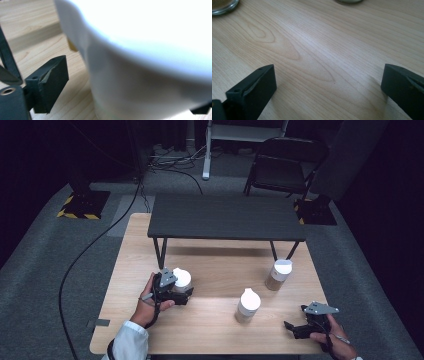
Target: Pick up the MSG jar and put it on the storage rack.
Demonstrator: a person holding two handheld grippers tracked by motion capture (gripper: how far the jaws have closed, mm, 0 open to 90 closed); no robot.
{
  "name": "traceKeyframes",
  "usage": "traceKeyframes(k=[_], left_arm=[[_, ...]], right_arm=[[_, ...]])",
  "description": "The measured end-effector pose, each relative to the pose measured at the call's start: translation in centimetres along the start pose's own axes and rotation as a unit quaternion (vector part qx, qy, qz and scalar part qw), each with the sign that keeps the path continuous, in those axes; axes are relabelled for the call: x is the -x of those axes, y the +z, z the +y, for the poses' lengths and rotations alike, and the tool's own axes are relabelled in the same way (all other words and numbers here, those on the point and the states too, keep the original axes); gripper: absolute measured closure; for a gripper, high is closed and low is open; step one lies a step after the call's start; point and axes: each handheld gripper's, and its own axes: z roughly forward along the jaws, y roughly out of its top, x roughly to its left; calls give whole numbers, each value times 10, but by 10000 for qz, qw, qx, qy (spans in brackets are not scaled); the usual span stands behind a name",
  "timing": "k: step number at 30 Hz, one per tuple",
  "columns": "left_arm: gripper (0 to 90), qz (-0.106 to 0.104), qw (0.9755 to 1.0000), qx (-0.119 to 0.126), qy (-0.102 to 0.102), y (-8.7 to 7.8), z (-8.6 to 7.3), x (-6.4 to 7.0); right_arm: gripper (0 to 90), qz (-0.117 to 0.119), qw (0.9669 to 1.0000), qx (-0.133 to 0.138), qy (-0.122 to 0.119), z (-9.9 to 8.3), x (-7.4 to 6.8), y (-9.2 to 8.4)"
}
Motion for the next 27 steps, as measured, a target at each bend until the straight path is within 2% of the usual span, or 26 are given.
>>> traceKeyframes(k=[3, 4, 7, 14, 19, 27], left_arm=[[184, 7, 9999, 86, 104, 1, -1, 4], [228, -4, 9999, 96, 76, 1, -1, 5], [292, 6, 9999, 40, 111, 0, 3, 8], [298, 83, 9997, -54, 205, -2, 7, 14], [298, 49, 9997, -86, 231, -2, 9, 17], [298, 24, 9997, 122, 226, -13, 12, 19]], right_arm=[[0, -1, 10000, 0, 1, 0, 0, 0], [0, 0, 10000, 0, 0, 0, 0, 0], [0, 0, 10000, 1, 0, 0, 0, 0], [0, 0, 10000, 0, 0, 0, 0, 0], [0, 0, 10000, -1, 0, 0, 0, 0], [0, 0, 10000, -1, 1, 0, 0, 0]])
